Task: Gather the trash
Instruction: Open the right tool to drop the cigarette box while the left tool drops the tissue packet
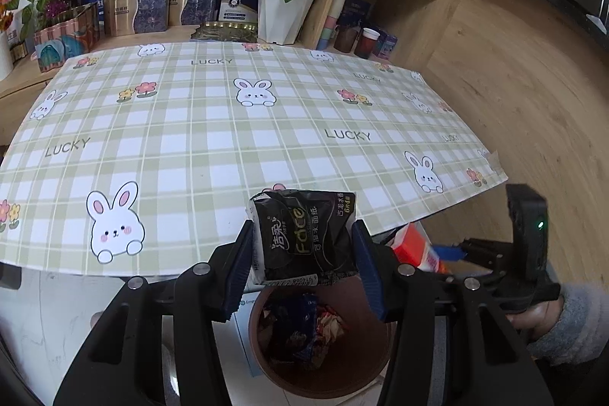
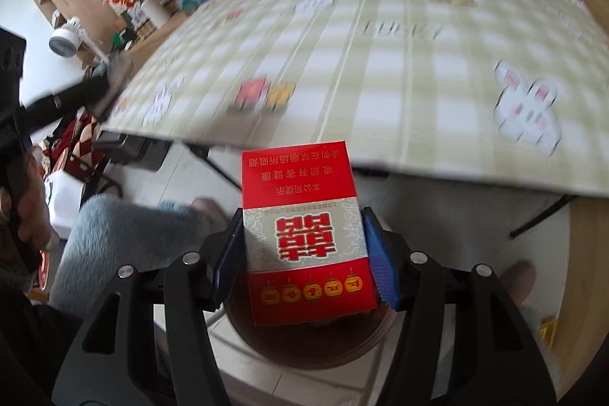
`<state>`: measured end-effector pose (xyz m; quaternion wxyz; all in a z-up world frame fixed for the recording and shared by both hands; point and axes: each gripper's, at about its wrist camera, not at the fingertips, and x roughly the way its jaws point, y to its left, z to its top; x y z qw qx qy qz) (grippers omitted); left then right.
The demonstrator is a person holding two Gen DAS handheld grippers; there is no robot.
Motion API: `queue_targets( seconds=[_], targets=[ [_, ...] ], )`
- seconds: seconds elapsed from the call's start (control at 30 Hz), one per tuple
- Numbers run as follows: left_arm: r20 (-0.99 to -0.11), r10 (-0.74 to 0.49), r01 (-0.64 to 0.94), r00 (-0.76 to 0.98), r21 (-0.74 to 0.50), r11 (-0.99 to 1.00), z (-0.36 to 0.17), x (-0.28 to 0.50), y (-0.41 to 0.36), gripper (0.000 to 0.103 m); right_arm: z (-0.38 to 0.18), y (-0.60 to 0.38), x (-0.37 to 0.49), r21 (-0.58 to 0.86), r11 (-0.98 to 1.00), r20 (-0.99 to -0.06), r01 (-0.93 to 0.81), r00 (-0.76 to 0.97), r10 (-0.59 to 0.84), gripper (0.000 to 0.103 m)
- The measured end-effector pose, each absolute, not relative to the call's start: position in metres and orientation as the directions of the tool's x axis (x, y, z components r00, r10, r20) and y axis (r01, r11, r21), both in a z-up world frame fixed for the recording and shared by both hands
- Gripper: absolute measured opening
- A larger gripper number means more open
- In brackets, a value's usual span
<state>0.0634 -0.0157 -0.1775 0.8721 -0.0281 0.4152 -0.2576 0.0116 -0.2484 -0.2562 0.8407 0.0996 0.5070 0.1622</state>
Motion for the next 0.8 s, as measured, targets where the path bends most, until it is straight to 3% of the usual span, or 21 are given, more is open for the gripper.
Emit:
queue_targets(
  seconds=[0.2,0.37,0.43,0.47,0.53,0.6,0.8],
  targets=[
    [-0.734,-0.463,0.404,0.498,-0.276,0.872,-0.195,0.060,-0.013,0.050,-0.309,-0.230,0.009,0.310,0.940,-0.902,-0.144,0.268,0.339,0.060],
    [-0.756,-0.453,0.403,0.472,-0.272,0.874,-0.208,0.065,-0.017,0.050,-0.332,-0.231,0.007,0.326,0.939,-0.918,-0.106,0.201,0.341,0.061],
    [-0.763,-0.452,0.404,0.462,-0.272,0.873,-0.212,0.067,-0.020,0.050,-0.338,-0.230,0.007,0.337,0.937,-0.922,-0.094,0.168,0.348,0.070],
    [-0.766,-0.451,0.404,0.458,-0.272,0.873,-0.214,0.068,-0.022,0.050,-0.338,-0.231,0.007,0.335,0.938,-0.923,-0.089,0.170,0.346,0.079],
    [-0.774,-0.451,0.408,0.445,-0.273,0.871,-0.218,0.069,-0.026,0.050,-0.332,-0.238,0.010,0.341,0.937,-0.916,-0.079,0.197,0.350,0.083],
    [-0.781,-0.452,0.413,0.432,-0.274,0.868,-0.222,0.069,-0.029,0.050,-0.325,-0.248,0.013,0.354,0.933,-0.906,-0.061,0.226,0.358,0.094],
    [-0.805,-0.459,0.446,0.375,-0.277,0.851,-0.235,0.065,-0.041,0.051,-0.285,-0.272,0.016,0.390,0.919,-0.834,-0.055,0.402,0.378,0.097]
  ],
)
